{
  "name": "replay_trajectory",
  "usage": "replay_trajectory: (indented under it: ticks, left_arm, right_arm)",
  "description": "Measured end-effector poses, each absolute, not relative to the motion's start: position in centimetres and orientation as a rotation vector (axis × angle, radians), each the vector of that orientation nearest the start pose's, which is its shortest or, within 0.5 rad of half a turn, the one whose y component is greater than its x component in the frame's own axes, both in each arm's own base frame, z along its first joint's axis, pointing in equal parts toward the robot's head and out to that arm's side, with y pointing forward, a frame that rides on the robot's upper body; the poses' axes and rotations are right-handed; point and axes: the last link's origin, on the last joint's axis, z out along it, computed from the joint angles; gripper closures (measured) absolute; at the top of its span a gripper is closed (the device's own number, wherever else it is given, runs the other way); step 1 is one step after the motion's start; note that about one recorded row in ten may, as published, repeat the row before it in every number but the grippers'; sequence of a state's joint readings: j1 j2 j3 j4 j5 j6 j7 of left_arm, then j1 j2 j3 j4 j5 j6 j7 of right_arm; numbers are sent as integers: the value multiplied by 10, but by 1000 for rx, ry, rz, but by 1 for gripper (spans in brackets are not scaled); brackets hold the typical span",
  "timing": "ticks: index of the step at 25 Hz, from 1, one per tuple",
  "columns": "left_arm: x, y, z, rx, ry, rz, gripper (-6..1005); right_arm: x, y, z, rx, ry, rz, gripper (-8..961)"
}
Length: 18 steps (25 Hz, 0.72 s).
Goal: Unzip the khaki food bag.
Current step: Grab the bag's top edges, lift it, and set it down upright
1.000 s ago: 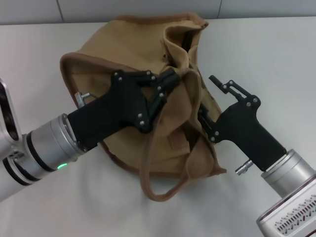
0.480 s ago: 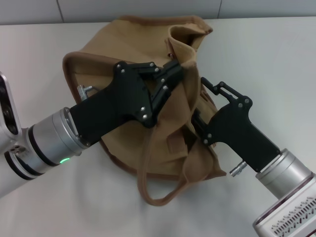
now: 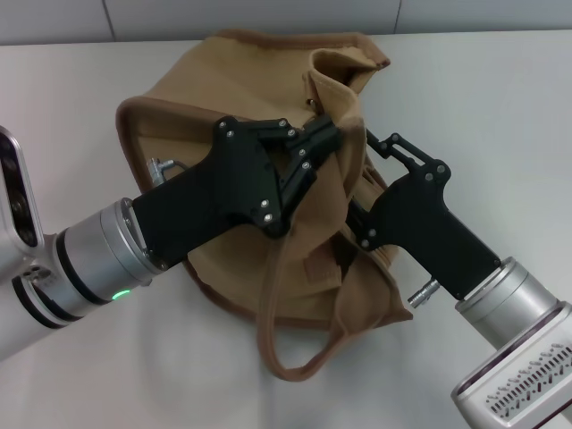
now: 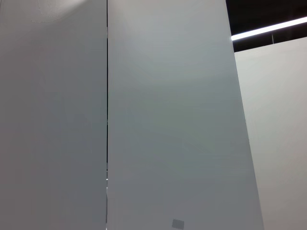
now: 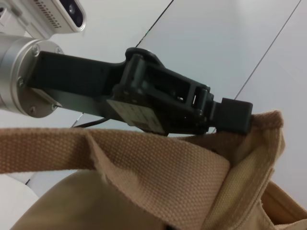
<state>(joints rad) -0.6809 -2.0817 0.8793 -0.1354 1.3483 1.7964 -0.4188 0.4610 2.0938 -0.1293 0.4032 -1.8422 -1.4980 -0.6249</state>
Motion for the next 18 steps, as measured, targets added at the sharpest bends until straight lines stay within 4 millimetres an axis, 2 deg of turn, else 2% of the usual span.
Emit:
replay_trajectory:
  ticks: [14,18]
  left_arm:
    - [-200,281,-62,-2363,-58,-1429,904]
    - [-200,281,-62,-2363,-59,-1428,903]
  right_arm:
    - [228,250,-100,-1919,-345,710,483]
    - [227,250,-99,-1917,-345,713,598]
